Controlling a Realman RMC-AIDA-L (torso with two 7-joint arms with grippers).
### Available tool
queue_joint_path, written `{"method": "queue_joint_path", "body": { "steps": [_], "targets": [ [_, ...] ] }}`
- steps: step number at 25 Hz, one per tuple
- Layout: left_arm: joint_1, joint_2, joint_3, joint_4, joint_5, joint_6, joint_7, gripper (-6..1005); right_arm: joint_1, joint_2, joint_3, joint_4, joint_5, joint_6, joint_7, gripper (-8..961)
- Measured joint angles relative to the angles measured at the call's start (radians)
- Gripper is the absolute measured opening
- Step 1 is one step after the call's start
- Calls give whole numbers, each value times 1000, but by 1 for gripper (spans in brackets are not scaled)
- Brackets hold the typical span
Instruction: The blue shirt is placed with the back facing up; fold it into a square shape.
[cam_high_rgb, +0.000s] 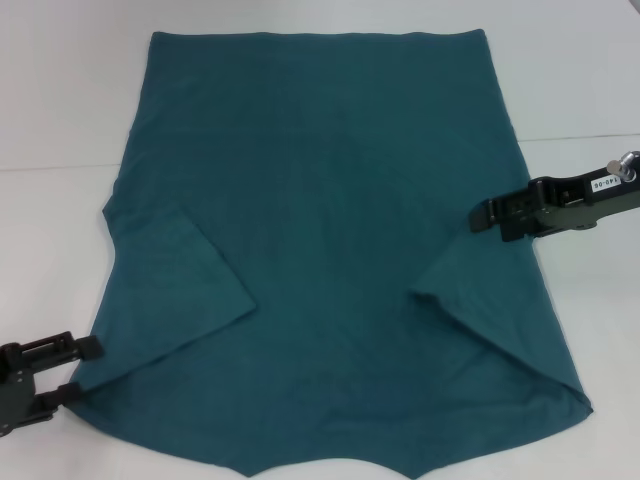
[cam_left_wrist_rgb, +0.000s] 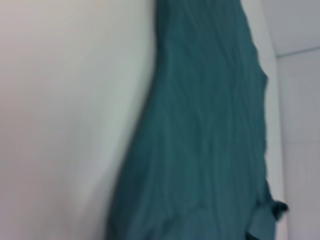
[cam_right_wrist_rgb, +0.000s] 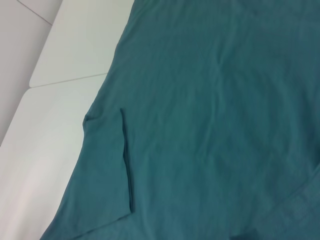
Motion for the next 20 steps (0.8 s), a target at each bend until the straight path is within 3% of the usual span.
{"method": "queue_joint_path", "body": {
  "steps": [20],
  "targets": [
    [6, 1, -25, -37, 39, -135, -43, 778, -4, 1, 0, 7, 6, 11, -1, 680]
  ]
}}
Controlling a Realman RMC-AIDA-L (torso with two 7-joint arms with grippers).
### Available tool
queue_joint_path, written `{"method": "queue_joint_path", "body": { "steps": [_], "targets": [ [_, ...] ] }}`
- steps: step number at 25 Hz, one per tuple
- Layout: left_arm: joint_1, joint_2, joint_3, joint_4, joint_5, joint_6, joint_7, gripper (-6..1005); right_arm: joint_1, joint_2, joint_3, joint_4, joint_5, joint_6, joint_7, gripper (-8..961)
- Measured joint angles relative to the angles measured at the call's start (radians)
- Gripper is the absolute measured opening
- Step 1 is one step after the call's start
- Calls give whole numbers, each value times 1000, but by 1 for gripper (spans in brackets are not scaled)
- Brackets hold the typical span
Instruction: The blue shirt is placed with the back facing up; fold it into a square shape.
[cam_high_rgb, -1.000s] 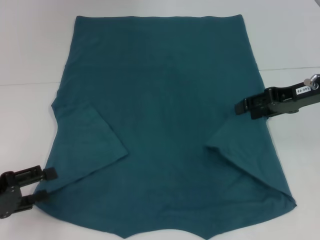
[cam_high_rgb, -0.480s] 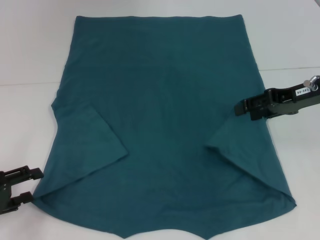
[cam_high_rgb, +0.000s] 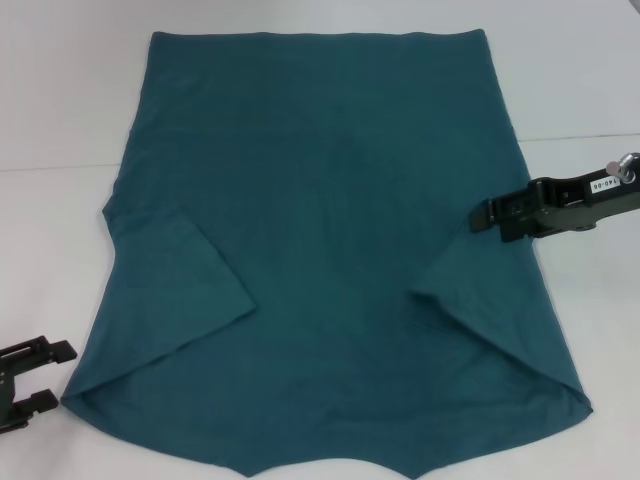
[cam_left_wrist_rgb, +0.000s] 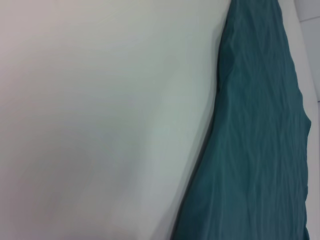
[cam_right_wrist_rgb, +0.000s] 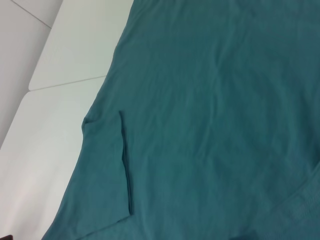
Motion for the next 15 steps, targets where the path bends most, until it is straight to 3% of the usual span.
{"method": "queue_joint_path", "body": {
  "steps": [15],
  "targets": [
    [-35, 5, 11, -54, 46, -42, -1, 777, -10, 2, 22, 0, 0, 1, -1, 679]
  ]
}}
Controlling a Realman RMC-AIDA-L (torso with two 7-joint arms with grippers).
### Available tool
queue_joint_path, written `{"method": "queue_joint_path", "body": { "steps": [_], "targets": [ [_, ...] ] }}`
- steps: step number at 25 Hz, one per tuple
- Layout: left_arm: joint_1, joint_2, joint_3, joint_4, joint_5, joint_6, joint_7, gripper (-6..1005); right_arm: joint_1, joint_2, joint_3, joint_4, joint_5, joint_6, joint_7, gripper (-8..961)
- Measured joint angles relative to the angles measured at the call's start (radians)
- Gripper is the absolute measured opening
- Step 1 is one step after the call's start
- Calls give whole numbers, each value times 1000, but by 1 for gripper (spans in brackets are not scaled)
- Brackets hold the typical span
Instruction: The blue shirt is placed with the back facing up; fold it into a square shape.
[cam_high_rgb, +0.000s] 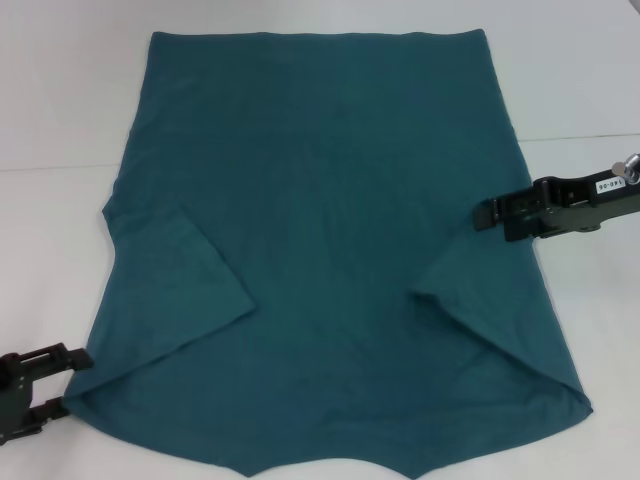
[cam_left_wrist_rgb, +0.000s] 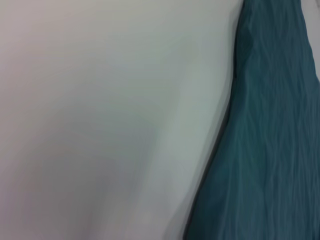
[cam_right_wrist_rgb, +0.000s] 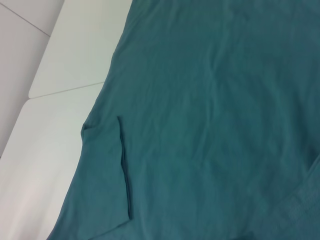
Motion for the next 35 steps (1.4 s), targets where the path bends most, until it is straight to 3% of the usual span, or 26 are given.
{"method": "queue_joint_path", "body": {
  "steps": [26, 31, 35],
  "targets": [
    [-27, 0, 11, -18, 1, -3, 16, 603, -10, 0, 13, -3, 3, 2, -2, 680],
    [-28, 6, 8, -18, -2, 16, 39, 361, -10, 0, 13, -1, 3, 1, -8, 679],
    [-28, 8, 5, -18, -3, 26, 47, 226, -10, 0, 13, 0, 3, 1, -10, 680]
  ]
}}
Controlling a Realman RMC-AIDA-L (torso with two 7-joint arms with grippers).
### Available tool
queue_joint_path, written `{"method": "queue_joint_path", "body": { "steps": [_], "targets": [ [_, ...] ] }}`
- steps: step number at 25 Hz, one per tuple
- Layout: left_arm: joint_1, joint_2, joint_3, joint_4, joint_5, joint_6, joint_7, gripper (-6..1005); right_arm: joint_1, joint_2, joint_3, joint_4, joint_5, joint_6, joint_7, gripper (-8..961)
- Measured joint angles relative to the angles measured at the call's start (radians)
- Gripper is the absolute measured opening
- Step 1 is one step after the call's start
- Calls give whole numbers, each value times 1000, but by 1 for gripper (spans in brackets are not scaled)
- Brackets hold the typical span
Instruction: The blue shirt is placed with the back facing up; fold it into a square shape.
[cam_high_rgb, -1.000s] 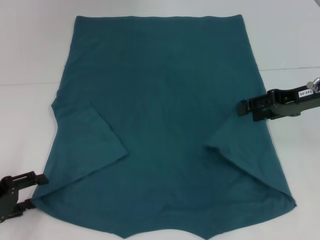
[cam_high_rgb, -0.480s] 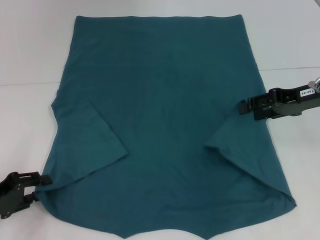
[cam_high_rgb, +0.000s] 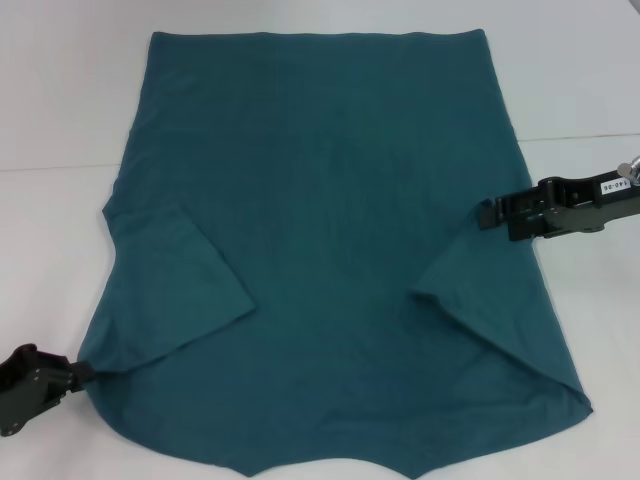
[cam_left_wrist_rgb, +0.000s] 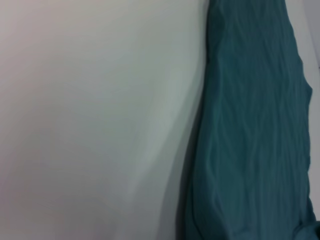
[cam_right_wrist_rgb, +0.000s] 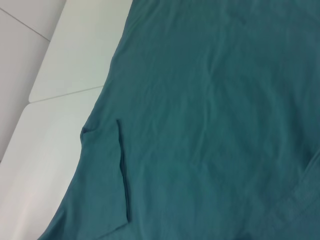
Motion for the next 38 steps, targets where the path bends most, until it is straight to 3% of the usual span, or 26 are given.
{"method": "queue_joint_path", "body": {
  "steps": [7, 12, 22, 25, 30, 38],
  "targets": [
    [-21, 22, -50, -45, -47, 73, 73, 27, -6, -1, 0, -5, -4, -9, -1, 679],
    [-31, 32, -78, -69, -62, 96, 100, 27, -18, -13, -5, -8, -6, -28, -8, 678],
    [-30, 32, -82, -71, -63, 85, 93, 27, -60, -85, 7, -12, -125, -204, -7, 676],
    [-31, 32, -82, -71, -63, 81, 93, 27, -86, -96, 12, -12, -153, -241, -5, 676],
    [-31, 27, -82, -74, -64, 71, 91, 27, -126, -92, 14, -12, -162, -275, -12, 675],
    [-31, 27, -82, -77, -65, 66, 91, 27, -186, -44, 86, -7, -159, -263, -20, 673]
  ]
}}
